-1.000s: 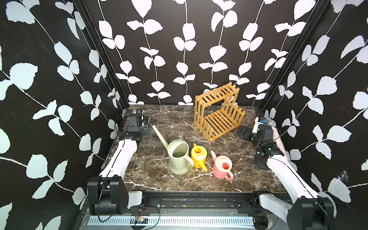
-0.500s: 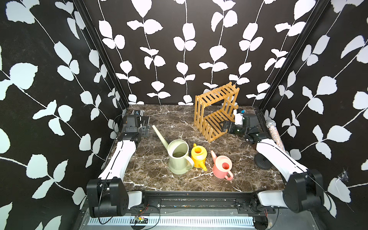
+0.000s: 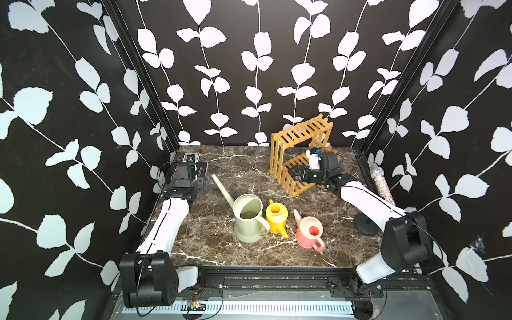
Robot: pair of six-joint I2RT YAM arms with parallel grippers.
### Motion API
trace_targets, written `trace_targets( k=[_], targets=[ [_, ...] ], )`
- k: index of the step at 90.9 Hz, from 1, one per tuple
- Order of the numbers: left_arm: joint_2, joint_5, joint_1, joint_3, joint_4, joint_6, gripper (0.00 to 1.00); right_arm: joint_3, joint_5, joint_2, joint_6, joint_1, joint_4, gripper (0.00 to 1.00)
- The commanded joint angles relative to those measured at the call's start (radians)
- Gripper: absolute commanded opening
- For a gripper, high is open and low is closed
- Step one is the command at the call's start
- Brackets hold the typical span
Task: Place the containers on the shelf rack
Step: Adjust the shelf at the center of the board.
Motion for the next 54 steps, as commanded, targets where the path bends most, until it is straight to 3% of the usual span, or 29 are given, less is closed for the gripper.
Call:
trace_targets(
  k=[1, 54],
  targets=[
    [-0.028, 0.01, 0.007, -0.016, 0.008, -0.015, 0.99, 0.04, -0.019, 0.014, 0.028, 0.036, 0.007, 0.96],
    [-0.04, 0.009, 0.009, -0.011, -0.001, -0.026, 0.99, 0.125, -0.022, 0.144, 0.141, 0.143, -0.023, 0.83]
  ],
)
